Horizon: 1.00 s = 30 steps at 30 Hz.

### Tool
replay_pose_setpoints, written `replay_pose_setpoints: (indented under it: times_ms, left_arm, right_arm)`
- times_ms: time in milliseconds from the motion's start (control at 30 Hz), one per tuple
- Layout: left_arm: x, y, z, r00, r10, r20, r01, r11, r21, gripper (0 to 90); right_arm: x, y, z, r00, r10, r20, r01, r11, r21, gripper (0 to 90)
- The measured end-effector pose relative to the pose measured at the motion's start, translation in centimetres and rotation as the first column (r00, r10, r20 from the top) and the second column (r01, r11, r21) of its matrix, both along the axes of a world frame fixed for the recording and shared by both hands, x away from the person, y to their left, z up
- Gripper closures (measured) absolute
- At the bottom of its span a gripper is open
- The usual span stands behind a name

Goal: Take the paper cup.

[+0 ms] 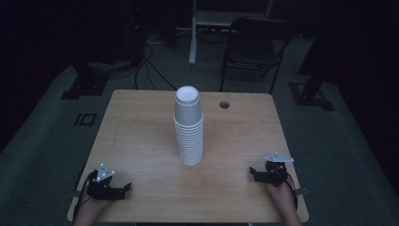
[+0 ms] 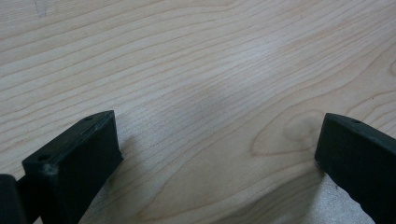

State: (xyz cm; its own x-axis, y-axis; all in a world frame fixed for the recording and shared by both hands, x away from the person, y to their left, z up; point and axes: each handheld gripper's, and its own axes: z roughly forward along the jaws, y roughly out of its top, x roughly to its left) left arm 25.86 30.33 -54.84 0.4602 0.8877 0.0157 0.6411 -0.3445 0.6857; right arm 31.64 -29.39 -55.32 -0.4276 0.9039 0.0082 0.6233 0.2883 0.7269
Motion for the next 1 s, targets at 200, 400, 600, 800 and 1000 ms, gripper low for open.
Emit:
replay_pose_setpoints:
  times_ms: [200, 400, 600, 800, 1000]
  left_arm:
    - [0.0, 0.0, 0.0, 1.0, -0.004, 0.0, 0.004, 1.0, 0.001, 0.3]
    - [0.2, 0.1, 0.1, 0.9999, -0.002, -0.012, 0.002, 1.0, 0.003, 0.3]
    - [0.5, 0.0, 0.2, 0.9999, -0.013, -0.008, 0.013, 0.9998, 0.017, 0.3]
    - [0.8, 0.0, 0.5, 0.9998, -0.001, -0.02, 0.001, 0.9992, -0.039, 0.3]
    - [1.0, -0.6, 1.2, 0.9992, -0.038, -0.01, 0.038, 0.9978, -0.054, 0.3]
  right_arm:
    - [0.0, 0.0, 0.0, 1.0, 0.0, 0.0, 0.0, 1.0, 0.0, 11.8]
    - [0.0, 0.0, 0.0, 1.0, 0.0, 0.0, 0.0, 1.0, 0.0, 11.8]
    - [0.0, 0.0, 0.0, 1.0, 0.0, 0.0, 0.0, 1.0, 0.0, 11.8]
    - [0.0, 0.0, 0.0, 1.0, -0.001, -0.001, 0.001, 1.0, 0.0, 11.8]
    - [0.0, 0.0, 0.0, 1.0, -0.001, -0.001, 0.001, 1.0, 0.0, 11.8]
